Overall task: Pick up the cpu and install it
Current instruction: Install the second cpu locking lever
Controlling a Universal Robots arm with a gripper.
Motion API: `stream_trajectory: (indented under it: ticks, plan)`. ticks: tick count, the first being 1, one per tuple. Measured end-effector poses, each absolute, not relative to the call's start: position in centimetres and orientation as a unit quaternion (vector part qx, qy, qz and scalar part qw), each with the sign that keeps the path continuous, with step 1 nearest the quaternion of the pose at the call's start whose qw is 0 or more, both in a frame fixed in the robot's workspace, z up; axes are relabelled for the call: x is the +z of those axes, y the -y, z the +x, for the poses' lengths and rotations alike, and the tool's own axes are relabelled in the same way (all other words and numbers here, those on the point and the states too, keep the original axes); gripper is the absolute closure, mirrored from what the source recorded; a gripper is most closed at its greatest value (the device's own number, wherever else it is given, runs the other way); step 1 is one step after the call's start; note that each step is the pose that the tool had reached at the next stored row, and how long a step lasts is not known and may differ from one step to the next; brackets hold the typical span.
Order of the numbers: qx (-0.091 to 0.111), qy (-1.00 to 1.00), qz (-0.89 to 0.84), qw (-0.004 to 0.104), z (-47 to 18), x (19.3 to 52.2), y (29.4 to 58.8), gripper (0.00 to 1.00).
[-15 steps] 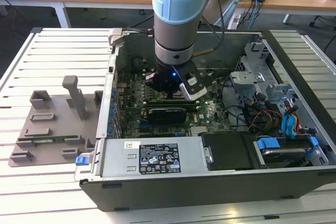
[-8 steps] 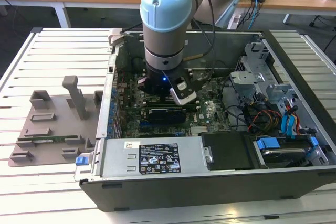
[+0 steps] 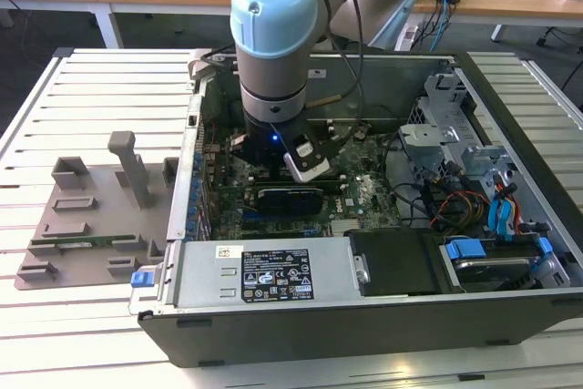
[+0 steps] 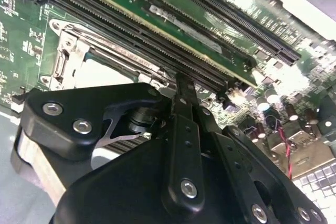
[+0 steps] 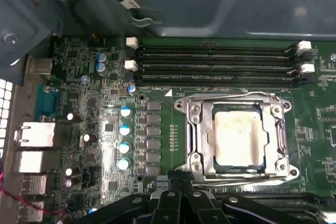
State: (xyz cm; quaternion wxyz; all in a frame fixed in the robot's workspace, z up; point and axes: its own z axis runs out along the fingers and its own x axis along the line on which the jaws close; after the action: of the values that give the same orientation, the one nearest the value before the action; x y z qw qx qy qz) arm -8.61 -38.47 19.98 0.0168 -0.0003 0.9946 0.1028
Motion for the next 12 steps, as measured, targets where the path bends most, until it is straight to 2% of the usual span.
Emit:
stream_trajectory:
  ticks: [12]
  plan:
    - [0.092, -0.996, -0.001, 0.018, -8.64, 20.35, 38.07, 0.89]
